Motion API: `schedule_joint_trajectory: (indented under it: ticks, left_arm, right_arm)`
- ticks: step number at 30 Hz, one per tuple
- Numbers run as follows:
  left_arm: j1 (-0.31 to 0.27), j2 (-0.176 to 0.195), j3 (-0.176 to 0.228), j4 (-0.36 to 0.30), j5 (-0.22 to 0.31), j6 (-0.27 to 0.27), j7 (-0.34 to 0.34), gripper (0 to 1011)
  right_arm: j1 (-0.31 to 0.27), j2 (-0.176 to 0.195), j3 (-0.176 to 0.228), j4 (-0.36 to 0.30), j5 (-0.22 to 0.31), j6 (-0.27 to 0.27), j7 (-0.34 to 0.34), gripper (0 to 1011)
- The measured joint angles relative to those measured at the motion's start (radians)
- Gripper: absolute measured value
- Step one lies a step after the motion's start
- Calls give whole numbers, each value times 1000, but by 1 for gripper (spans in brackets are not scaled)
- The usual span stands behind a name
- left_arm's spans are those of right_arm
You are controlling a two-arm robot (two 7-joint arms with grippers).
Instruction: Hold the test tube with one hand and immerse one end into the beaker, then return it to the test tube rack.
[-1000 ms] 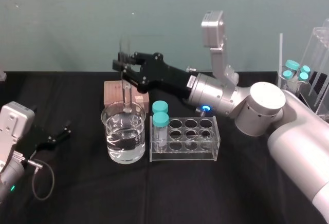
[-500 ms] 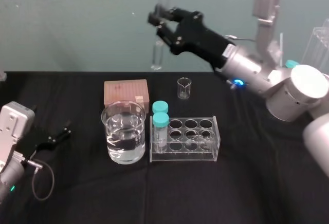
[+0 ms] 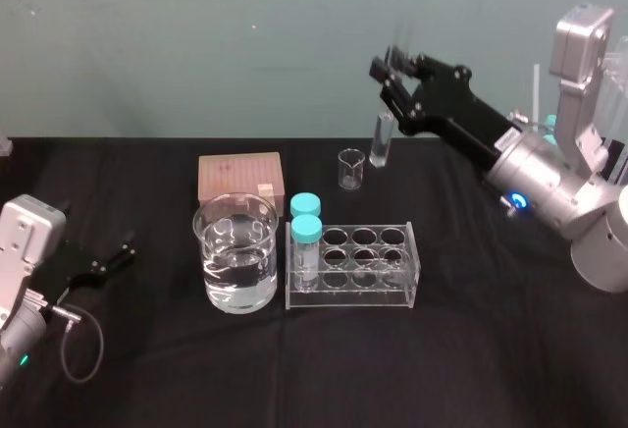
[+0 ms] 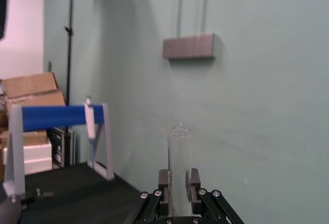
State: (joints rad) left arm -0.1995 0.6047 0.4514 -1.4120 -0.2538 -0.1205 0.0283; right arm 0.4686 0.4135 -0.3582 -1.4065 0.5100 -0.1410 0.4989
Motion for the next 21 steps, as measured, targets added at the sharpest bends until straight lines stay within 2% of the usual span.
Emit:
schedule_joint_trajectory:
  ticks: [5, 10, 21]
  left_arm:
    - [0, 0, 0, 0, 0, 0, 0, 1000]
    - [0, 0, 0, 0, 0, 0, 0, 1000]
    - [0, 0, 0, 0, 0, 0, 0, 1000]
  right_arm:
    - [-51, 7, 15, 1, -8, 20, -16, 226]
    - [-74, 6, 21, 28, -16, 20, -15, 225]
    - [-88, -11, 27, 67, -25, 32, -6, 226]
